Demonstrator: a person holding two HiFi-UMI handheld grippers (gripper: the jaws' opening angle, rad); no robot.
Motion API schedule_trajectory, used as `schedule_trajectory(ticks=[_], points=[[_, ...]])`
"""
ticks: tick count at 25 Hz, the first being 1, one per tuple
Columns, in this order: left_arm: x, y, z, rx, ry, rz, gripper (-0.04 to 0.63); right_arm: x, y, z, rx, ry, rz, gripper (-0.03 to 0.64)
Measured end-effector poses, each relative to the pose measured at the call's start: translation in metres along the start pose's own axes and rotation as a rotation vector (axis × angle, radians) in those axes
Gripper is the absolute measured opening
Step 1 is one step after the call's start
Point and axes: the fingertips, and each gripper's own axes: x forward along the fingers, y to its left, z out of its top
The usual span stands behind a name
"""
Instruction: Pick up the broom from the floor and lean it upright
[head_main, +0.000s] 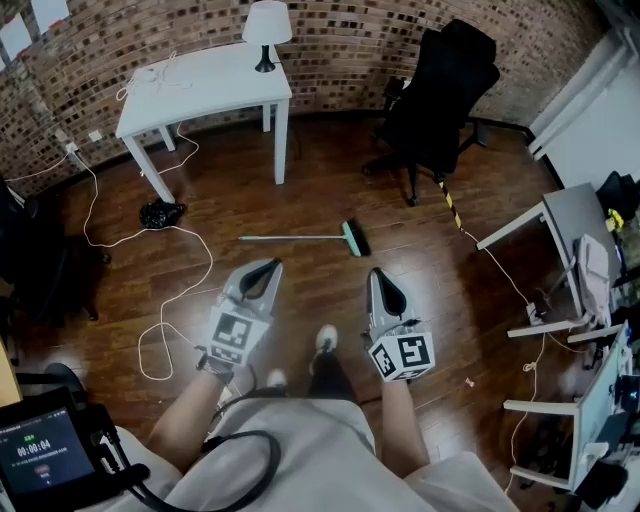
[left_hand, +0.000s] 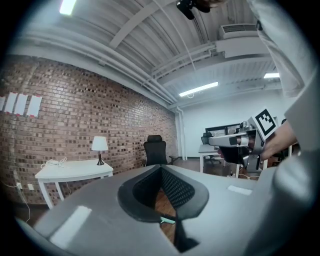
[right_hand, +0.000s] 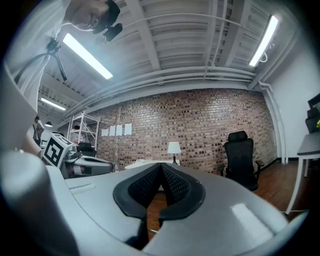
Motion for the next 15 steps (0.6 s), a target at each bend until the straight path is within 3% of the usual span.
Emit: schedule_trajectory(ticks=[6,15], points=[[0.035,0.018,-0.006,0.003,0.02,0.01,0.0,0.036,-0.025,-0.006,0.02,0.007,0.009,0.012],[0.124,0.042,0.004,0.003,0.038,0.068,0.0,0.108,-0.099,0.004,0.016,0.011,0.073,0.012]])
